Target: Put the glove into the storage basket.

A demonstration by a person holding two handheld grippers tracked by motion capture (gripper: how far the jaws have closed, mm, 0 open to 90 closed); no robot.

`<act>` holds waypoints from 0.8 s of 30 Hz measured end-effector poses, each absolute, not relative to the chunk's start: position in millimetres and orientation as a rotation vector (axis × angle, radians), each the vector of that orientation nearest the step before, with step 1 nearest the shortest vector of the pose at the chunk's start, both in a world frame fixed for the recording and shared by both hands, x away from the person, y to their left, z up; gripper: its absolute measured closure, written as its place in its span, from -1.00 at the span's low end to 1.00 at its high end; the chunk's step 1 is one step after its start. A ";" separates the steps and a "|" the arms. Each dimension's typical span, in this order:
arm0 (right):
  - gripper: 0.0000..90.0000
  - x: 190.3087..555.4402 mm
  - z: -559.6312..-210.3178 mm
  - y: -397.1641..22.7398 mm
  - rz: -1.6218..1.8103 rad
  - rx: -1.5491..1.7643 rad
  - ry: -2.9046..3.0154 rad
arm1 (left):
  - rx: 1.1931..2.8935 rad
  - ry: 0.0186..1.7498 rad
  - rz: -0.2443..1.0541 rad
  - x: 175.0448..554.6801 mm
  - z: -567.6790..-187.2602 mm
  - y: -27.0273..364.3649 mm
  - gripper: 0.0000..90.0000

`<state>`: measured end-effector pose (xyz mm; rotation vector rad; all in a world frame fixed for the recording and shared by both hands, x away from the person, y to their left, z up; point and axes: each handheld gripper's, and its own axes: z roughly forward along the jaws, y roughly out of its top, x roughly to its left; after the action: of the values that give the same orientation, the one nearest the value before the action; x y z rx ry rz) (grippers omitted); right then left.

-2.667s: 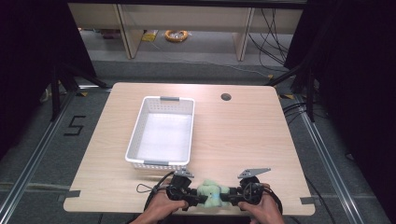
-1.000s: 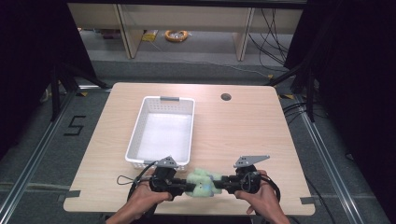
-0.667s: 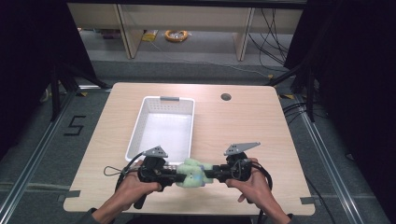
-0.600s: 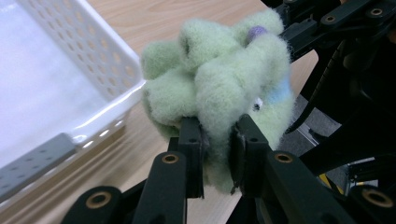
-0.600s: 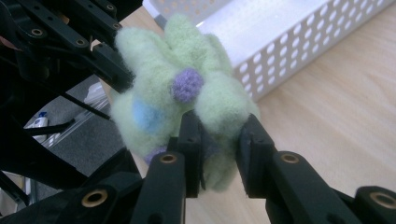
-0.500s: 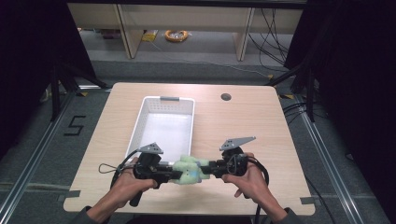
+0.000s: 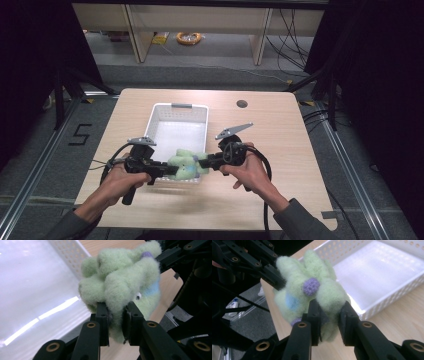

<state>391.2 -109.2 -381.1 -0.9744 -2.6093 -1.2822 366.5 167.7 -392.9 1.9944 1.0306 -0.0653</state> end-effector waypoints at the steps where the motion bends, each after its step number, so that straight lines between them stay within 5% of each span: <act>1: 0.65 394.9 -381.4 -107.0 -1.288 -0.968 -2.618 | 1.989 1.050 -0.057 369.7 -393.0 170.0 0.68; 24: 0.66 455.5 -427.9 -47.9 -1.041 -1.154 -2.605 | 2.103 1.226 -0.123 433.4 -433.0 199.6 0.69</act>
<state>455.5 -47.9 -427.9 -1.1541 -2.6052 -1.0405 433.4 199.6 -433.0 2.1031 1.2257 -0.1228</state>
